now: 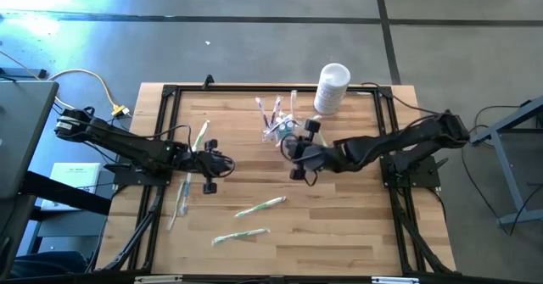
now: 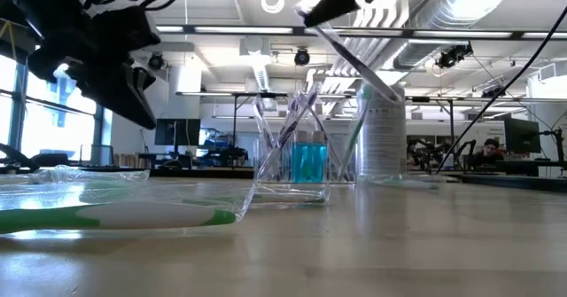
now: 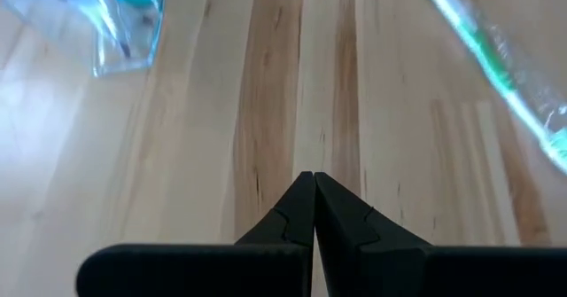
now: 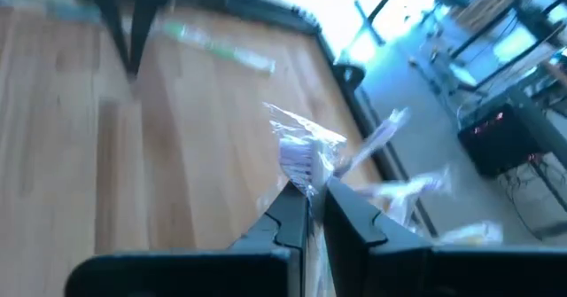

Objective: Pick & Place toothbrushing station
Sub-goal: Put the purple toothbrush into the transparent organizer

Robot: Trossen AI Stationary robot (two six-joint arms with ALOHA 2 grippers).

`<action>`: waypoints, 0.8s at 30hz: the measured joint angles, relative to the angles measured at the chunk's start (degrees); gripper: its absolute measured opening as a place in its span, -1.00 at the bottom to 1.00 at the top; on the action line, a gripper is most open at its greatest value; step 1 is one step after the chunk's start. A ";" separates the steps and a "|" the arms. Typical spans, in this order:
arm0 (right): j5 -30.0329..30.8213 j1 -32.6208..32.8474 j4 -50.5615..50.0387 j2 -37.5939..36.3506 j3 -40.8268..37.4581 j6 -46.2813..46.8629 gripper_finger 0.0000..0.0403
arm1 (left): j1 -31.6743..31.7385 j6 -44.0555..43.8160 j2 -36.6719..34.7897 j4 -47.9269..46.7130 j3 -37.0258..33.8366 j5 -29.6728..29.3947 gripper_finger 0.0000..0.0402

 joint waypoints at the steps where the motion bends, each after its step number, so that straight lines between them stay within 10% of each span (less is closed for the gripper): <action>1: 0.00 -0.37 1.58 -0.10 0.03 -1.24 -0.94 | 0.00 -0.30 0.00 -0.07 -0.51 0.01 -1.00; 16: -20.62 -20.39 37.97 0.06 -12.47 -6.65 -0.94 | 0.00 -3.30 0.00 0.07 -1.60 1.57 -1.00; 24: -15.24 -24.58 59.07 0.32 -23.88 -7.94 -0.94 | 0.00 -4.19 0.00 0.05 -1.60 1.70 -1.00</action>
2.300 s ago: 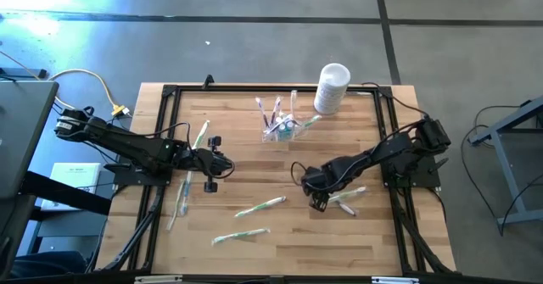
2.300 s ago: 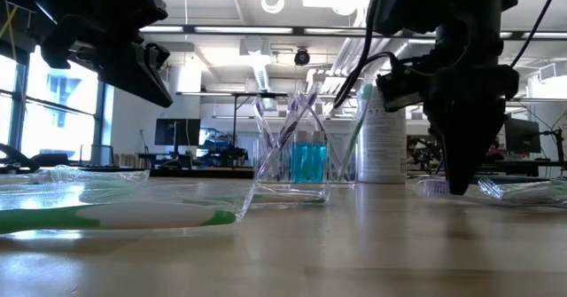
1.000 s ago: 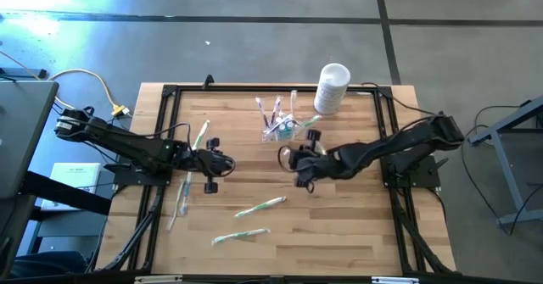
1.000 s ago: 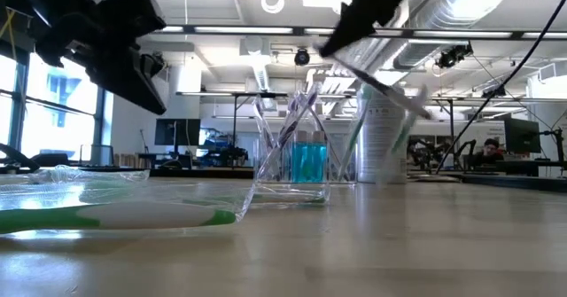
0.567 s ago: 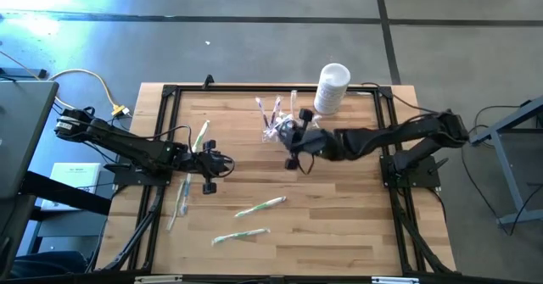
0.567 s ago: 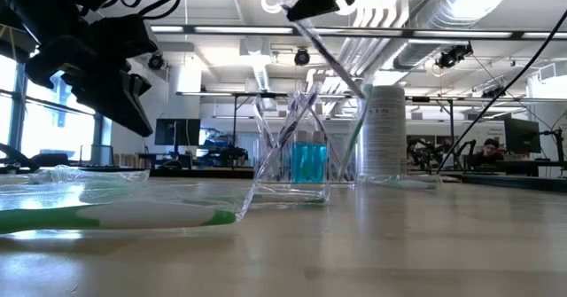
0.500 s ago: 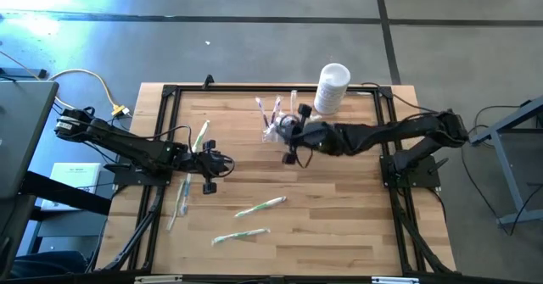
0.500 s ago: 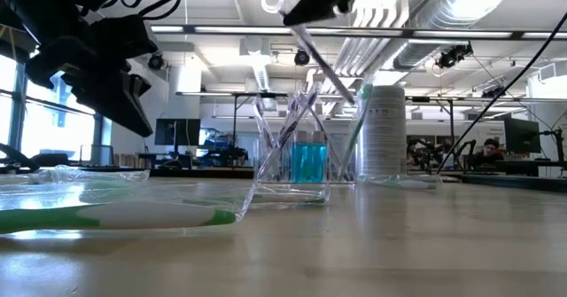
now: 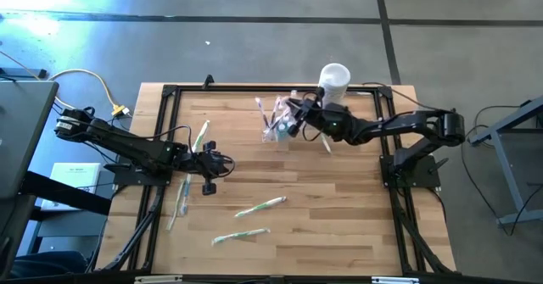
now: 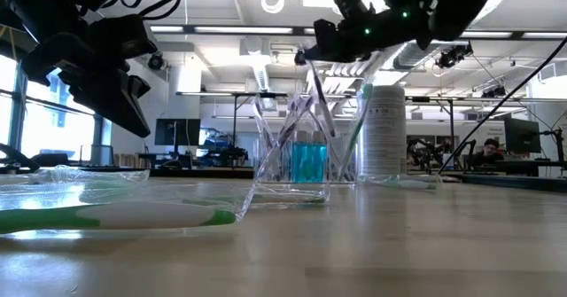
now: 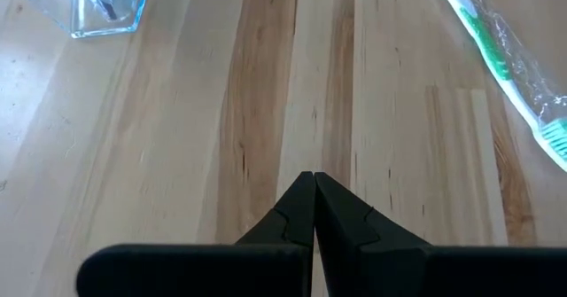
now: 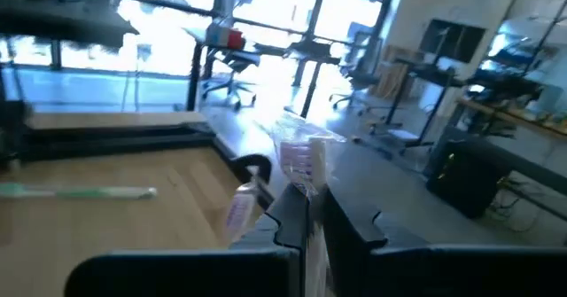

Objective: Pick & Place toothbrushing station
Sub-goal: Put the purple toothbrush into the transparent organizer

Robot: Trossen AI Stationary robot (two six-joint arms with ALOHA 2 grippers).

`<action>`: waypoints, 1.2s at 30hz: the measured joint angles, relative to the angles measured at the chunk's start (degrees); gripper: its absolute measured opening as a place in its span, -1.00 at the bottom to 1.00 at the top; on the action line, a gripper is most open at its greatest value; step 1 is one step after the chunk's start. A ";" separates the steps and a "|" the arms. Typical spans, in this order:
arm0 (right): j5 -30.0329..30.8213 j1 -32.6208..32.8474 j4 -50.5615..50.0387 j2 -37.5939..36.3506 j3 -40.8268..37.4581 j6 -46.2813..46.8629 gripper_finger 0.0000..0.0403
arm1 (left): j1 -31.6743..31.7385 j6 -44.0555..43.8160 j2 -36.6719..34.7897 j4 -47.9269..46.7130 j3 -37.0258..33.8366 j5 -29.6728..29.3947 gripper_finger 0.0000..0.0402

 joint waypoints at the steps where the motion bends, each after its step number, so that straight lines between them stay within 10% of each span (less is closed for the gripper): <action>1: 0.45 -0.34 1.42 0.01 -0.70 -0.22 -0.93 | 0.00 -0.02 0.00 0.00 0.00 0.00 -1.00; 36: 4.78 0.14 -5.96 2.05 -1.94 5.54 -0.74 | 0.00 2.13 -0.02 2.19 0.00 -0.02 -1.00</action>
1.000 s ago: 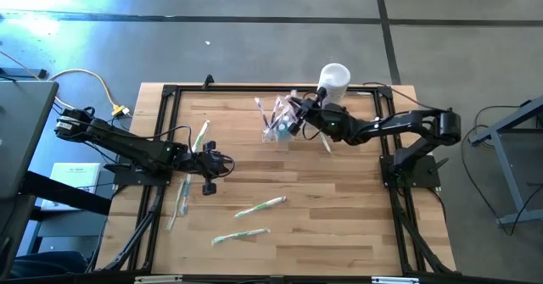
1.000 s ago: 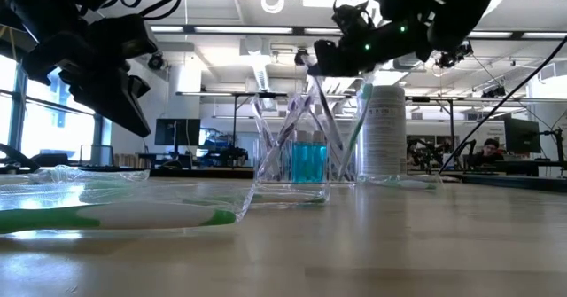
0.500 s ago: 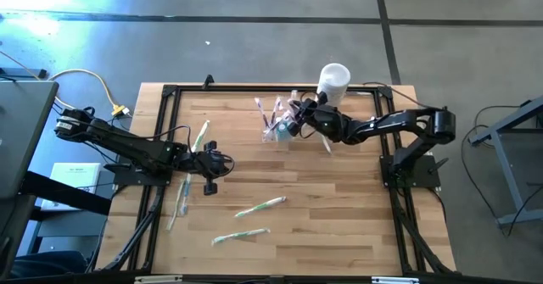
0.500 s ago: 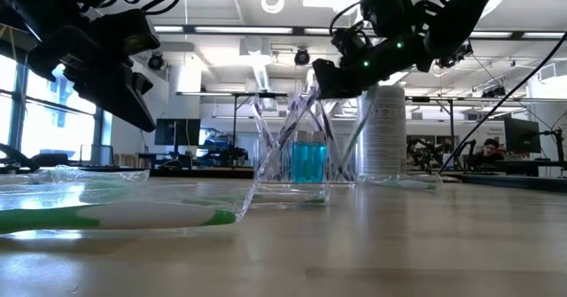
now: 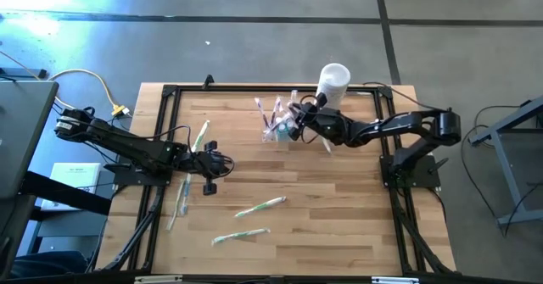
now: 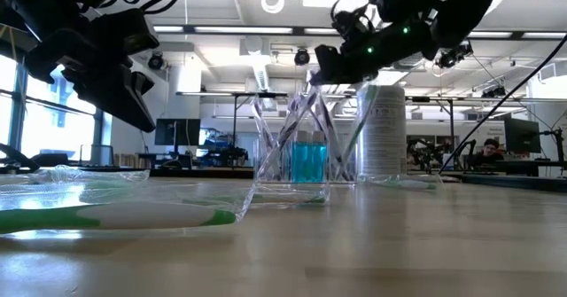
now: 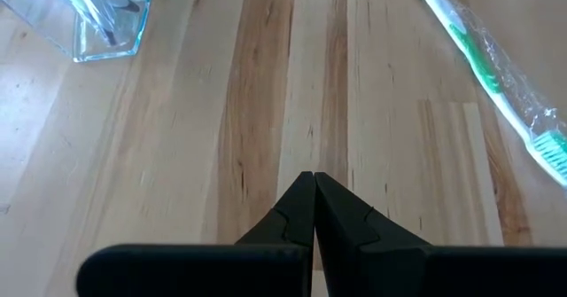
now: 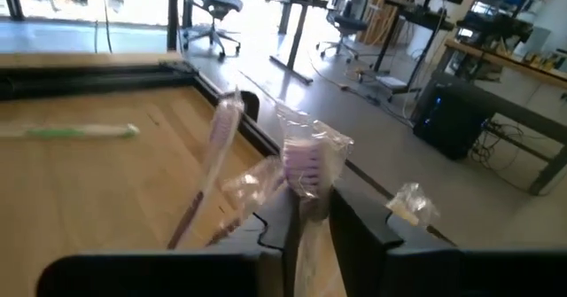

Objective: Pick & Place toothbrushing station
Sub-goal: Put the purple toothbrush into the transparent organizer, then put the green toothbrush into the transparent organizer

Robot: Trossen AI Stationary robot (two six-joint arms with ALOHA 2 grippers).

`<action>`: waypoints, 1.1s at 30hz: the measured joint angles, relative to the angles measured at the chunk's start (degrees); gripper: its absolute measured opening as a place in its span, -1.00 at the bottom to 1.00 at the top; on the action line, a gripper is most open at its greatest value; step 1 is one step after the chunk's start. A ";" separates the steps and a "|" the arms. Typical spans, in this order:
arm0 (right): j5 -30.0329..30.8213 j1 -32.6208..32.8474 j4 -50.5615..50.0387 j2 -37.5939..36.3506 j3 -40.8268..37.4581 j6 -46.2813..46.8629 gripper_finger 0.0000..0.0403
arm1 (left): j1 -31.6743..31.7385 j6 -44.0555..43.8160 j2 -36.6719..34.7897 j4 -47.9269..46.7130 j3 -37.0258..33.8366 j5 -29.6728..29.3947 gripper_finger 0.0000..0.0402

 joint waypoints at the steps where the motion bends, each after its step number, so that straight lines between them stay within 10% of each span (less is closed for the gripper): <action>1: 0.13 0.33 0.04 -0.33 0.02 0.00 -0.71 | 0.00 0.30 0.00 -0.02 0.00 0.00 -1.00; 16: 12.12 3.75 -0.53 -5.27 0.01 -5.68 0.11 | 0.00 0.50 0.00 0.36 0.00 -0.29 -1.00; 33: 14.45 21.79 -13.58 -12.45 0.02 0.83 0.08 | 0.00 -10.12 -2.17 -34.06 16.33 -18.02 -1.00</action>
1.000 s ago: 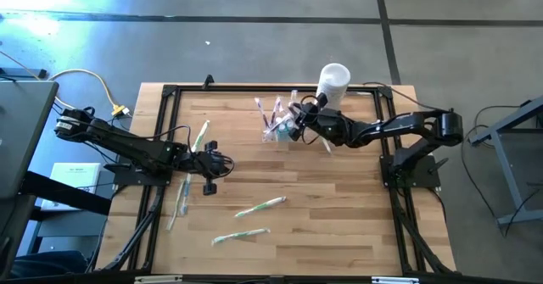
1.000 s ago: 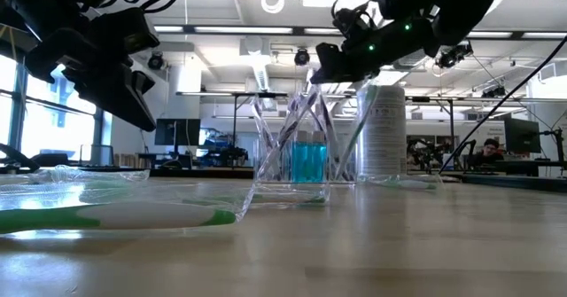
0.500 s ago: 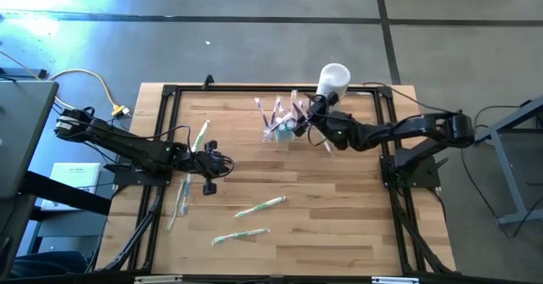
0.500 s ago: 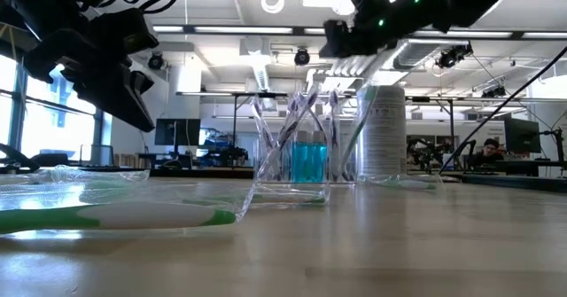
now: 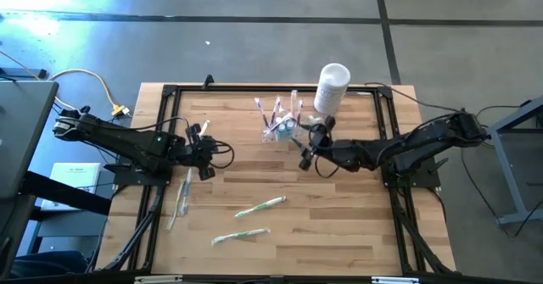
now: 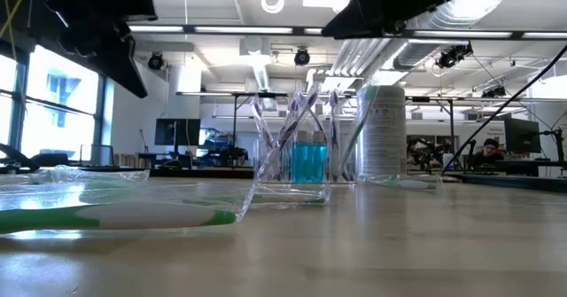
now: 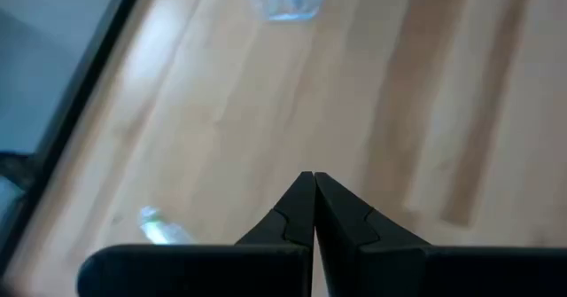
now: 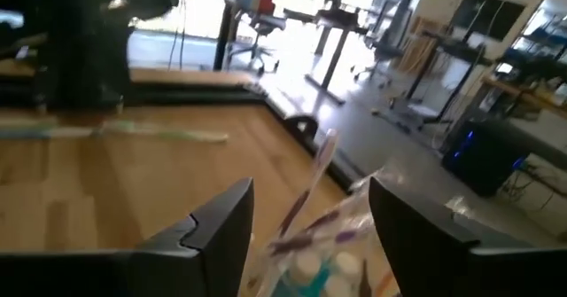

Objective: Pick & Place toothbrushing station
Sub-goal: Put the green toothbrush into the transparent organizer

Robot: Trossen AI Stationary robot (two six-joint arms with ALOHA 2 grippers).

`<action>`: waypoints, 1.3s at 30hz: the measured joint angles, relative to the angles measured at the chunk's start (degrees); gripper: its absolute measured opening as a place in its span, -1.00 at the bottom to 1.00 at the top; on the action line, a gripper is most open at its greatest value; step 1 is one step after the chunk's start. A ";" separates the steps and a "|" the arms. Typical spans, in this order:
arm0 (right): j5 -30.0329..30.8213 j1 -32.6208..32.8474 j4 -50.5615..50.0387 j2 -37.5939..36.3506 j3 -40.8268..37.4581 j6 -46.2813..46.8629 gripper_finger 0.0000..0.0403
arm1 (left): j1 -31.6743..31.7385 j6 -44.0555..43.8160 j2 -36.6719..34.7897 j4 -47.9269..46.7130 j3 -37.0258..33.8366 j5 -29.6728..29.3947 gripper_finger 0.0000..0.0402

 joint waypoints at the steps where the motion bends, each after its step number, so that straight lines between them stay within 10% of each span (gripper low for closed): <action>1: 0.00 0.50 -1.71 0.02 0.00 1.44 0.07 | 0.00 0.02 0.01 -0.89 0.00 -0.66 -1.00; 15: 0.04 1.78 -11.83 0.02 0.00 10.17 -0.01 | 0.02 -5.11 3.52 -3.62 0.00 -1.88 -0.96; 26: 0.04 1.78 -11.99 0.02 0.00 10.39 -0.08 | 0.43 -18.91 6.25 -10.68 0.02 -3.36 -0.41; 32: 0.02 1.78 -13.64 0.04 -0.02 12.73 -0.12 | 8.27 -36.30 6.43 -24.74 0.02 -1.91 -0.32; 39: 0.02 1.78 -14.56 0.04 -0.02 12.96 -0.14 | 19.06 -30.49 6.41 -22.89 0.02 6.76 -0.32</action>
